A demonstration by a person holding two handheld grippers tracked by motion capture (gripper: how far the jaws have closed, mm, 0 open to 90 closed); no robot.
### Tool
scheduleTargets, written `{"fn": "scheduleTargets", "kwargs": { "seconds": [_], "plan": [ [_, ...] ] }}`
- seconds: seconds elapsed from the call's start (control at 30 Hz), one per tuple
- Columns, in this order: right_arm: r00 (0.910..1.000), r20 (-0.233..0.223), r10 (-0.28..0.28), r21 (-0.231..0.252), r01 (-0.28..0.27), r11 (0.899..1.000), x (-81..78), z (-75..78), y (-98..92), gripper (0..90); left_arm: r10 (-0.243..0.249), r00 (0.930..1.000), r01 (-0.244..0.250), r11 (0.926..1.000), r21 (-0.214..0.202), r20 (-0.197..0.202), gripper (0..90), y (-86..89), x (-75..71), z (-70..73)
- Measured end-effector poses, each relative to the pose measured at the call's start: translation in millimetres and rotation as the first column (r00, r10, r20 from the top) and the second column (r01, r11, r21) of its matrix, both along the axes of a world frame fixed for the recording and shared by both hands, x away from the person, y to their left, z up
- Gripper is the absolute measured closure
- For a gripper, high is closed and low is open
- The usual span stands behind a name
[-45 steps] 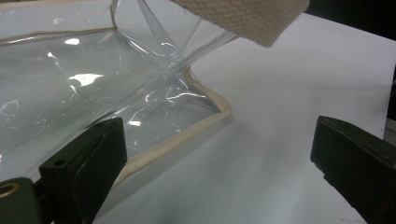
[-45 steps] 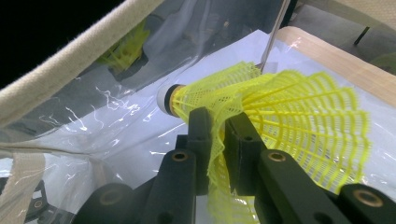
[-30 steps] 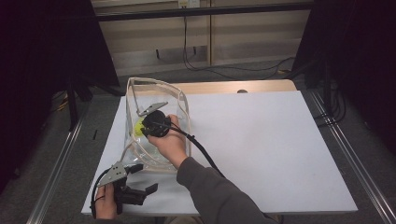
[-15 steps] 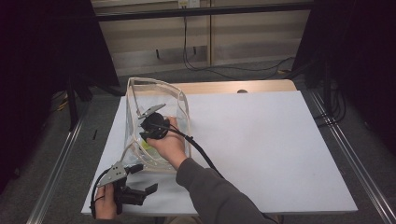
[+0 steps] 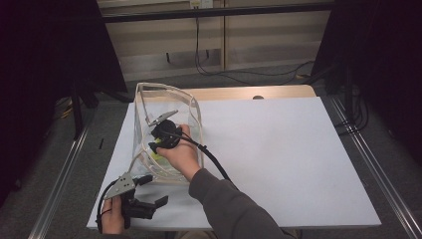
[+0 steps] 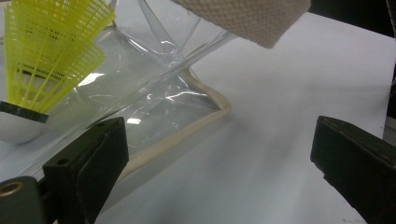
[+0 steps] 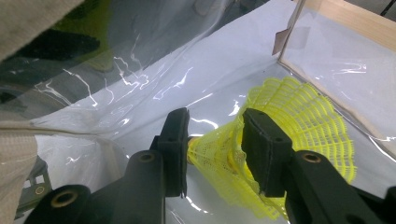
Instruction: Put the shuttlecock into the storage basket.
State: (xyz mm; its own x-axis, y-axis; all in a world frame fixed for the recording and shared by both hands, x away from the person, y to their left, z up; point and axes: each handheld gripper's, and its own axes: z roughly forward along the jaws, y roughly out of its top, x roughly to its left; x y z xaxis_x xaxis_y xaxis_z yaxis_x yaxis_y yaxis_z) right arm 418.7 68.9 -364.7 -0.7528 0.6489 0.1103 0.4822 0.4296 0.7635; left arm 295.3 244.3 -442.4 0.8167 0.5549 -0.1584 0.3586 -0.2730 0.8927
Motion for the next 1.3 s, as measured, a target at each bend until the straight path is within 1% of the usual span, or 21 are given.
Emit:
{"fn": "scheduleTargets", "kwargs": {
  "seconds": [0.13,0.2,0.27,0.5,0.7,0.73,0.8,0.93,1.13,1.3],
  "plan": [
    [1.0000,0.005,-0.008,0.003,0.007,1.000,0.1,0.6,-0.6,58.8,-0.002,1.0000,0.002,1.0000,0.000,-0.001,3.9,0.2,0.0,0.1],
    [0.9999,0.001,-0.011,0.006,0.011,1.000,0.2,0.8,-1.2,58.2,-0.002,1.0000,0.002,1.0000,0.001,-0.001,3.9,0.2,0.0,0.2],
    [0.9999,0.003,-0.015,0.003,0.015,1.000,0.1,1.4,-1.6,56.8,0.015,0.9999,-0.015,0.9999,0.006,0.002,3.9,0.1,-0.7,0.6],
    [0.9997,0.009,-0.021,0.000,0.021,1.000,-0.8,2.1,-2.5,55.3,0.018,0.9998,-0.018,0.9998,0.009,0.003,3.9,-0.2,-1.1,0.9],
    [0.9996,0.005,-0.028,-0.001,0.028,1.000,-0.5,2.2,-4.0,53.5,0.017,0.9998,-0.017,0.9998,0.004,0.004,3.9,-0.1,-1.3,1.0],
    [0.9996,0.004,-0.028,-0.001,0.028,1.000,-0.2,2.3,-4.4,53.2,-0.002,1.0000,0.002,1.0000,-0.003,0.000,3.9,0.6,-0.4,0.9],
    [0.9995,0.001,-0.031,-0.002,0.031,1.000,-0.2,2.3,-4.7,52.4,-0.001,1.0000,0.001,1.0000,-0.003,0.000,3.9,0.5,-0.5,1.0],
    [0.9993,0.005,-0.036,-0.003,0.036,0.999,-0.1,2.6,-5.4,51.3,0.018,0.9998,-0.018,0.9998,0.007,0.005,3.9,0.0,-1.3,1.4],
    [0.9983,-0.003,-0.058,-0.005,0.058,0.998,0.3,3.9,-7.4,49.4,0.019,0.9998,-0.019,0.9998,0.008,0.007,3.9,0.0,-1.4,1.6],
    [0.9982,-0.003,-0.060,-0.001,0.060,0.998,0.7,4.9,-8.5,48.0,0.018,0.9998,-0.018,0.9998,0.008,0.006,3.9,0.2,-1.4,1.6]
  ]
}}
